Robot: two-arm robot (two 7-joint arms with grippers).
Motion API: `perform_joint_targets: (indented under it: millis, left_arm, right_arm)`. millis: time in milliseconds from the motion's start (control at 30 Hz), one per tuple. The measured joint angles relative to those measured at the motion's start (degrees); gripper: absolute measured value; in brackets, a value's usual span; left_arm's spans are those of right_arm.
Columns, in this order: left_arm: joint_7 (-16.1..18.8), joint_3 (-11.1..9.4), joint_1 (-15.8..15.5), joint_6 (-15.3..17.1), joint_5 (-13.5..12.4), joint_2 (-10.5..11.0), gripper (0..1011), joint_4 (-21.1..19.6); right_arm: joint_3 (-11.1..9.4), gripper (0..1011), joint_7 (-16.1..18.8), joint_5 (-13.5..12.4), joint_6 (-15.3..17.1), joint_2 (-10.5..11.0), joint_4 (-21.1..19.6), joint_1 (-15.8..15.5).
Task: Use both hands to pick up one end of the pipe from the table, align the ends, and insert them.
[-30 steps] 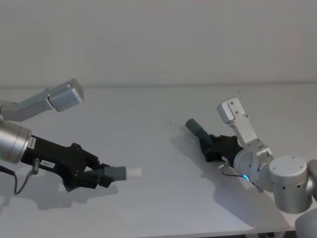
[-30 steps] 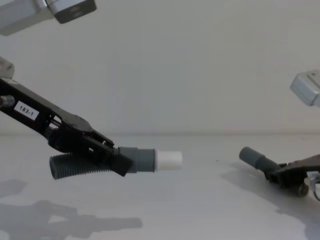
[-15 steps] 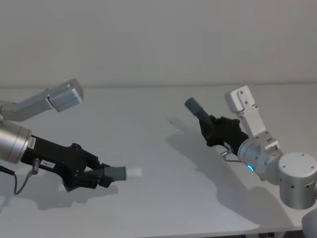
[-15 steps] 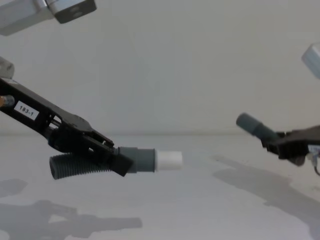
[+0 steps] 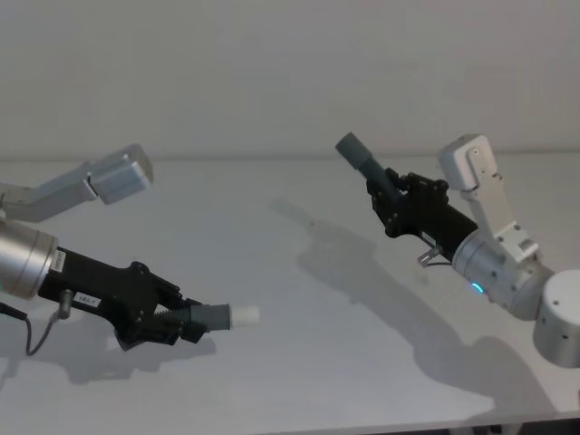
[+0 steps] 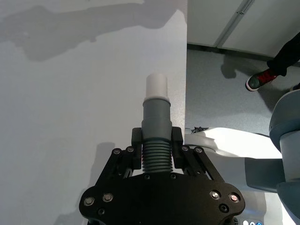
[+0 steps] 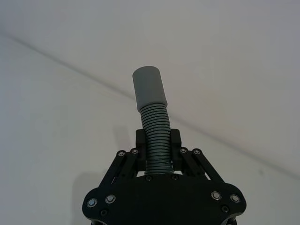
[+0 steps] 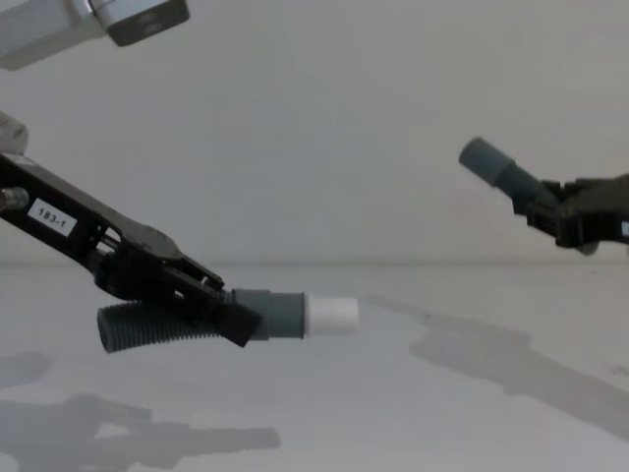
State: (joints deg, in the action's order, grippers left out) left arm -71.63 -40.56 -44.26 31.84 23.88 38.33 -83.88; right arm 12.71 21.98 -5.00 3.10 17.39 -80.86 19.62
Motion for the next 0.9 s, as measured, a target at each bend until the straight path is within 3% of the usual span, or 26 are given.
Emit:
perform_joint_targets:
  millis: [200, 233, 300, 333, 400, 633, 900]
  left_arm:
    - [0.0, 0.0, 0.0, 0.0, 0.0, 0.0, 327, 0.0]
    - [0.0, 0.0, 0.0, 0.0, 0.0, 0.0, 327, 0.0]
    - [0.0, 0.0, 0.0, 0.0, 0.0, 0.0, 327, 0.0]
    - [0.0, 0.0, 0.0, 0.0, 0.0, 0.0, 327, 0.0]
    - [0.0, 0.0, 0.0, 0.0, 0.0, 0.0, 328, 0.0]
    - [0.0, 0.0, 0.0, 0.0, 0.0, 0.0, 327, 0.0]
    - [0.0, 0.0, 0.0, 0.0, 0.0, 0.0, 328, 0.0]
  right_arm:
    - [0.0, 267, 4.2, -1.4, -7.6, 2.3, 0.9, 0.6]
    - [0.0, 267, 4.2, -1.4, -7.6, 2.3, 0.9, 0.6]
    - [0.2, 267, 6.3, -2.0, -11.1, 3.4, 1.4, 1.0]
    - [0.2, 267, 6.3, -2.0, -11.1, 3.4, 1.4, 1.0]
    - [0.3, 267, 8.6, -2.7, -14.8, 4.5, 2.2, 1.4]
    - [0.8, 267, 13.5, -4.3, -21.9, 6.7, 3.9, 2.6]
    - [1.9, 267, 21.5, -7.6, -31.9, 9.6, 6.7, 4.5]
